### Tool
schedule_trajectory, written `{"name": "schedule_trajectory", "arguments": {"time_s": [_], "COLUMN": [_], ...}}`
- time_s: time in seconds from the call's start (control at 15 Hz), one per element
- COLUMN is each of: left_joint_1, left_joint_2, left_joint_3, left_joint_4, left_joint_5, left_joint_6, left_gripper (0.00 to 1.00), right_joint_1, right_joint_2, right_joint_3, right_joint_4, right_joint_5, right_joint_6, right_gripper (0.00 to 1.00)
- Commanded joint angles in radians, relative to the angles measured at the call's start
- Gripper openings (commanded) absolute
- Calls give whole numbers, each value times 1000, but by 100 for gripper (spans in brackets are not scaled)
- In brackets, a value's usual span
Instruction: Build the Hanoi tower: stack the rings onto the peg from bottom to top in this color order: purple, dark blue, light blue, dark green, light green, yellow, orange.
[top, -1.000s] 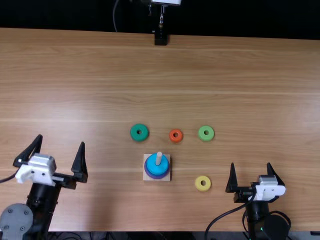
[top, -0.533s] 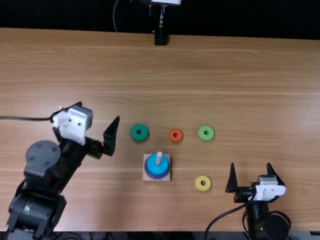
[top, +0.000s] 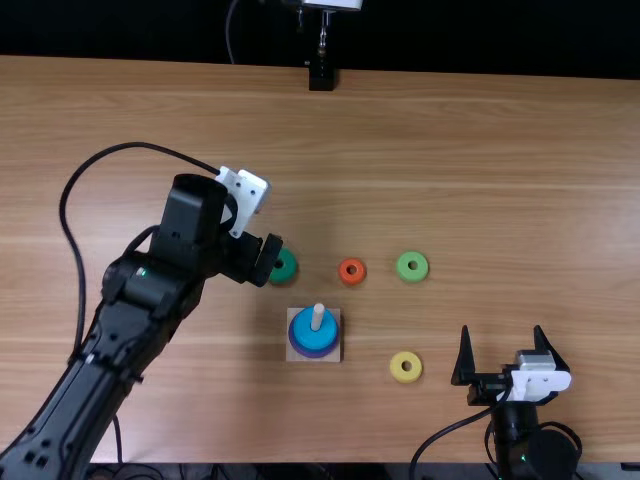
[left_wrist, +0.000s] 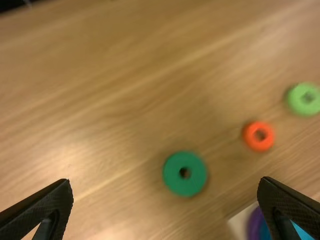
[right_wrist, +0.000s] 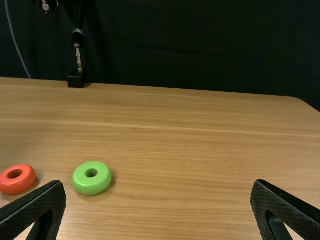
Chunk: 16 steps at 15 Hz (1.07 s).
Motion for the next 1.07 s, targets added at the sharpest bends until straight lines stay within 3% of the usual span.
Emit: {"name": "schedule_trajectory", "arguments": {"time_s": [0.0, 0.13, 0.4, 1.0], "left_joint_1": [-6, -35, -54, -95], "left_joint_2": [88, 201, 327, 456], "left_joint_3": [71, 132, 221, 255], "left_joint_4": [-28, -81, -219, -212], "left_joint_5": [-48, -57, -57, -57], "left_joint_6": [78, 109, 109, 109], "left_gripper": [100, 100, 100, 100], "right_joint_1": [-9, -9, -9, -9], "right_joint_2": [-12, -12, -12, -12], "right_joint_3": [-14, -14, -14, -14], "right_joint_4": [0, 0, 0, 0], "right_joint_5": [9, 9, 9, 9], "right_joint_6": [0, 0, 0, 0], "right_gripper": [100, 100, 100, 100]}}
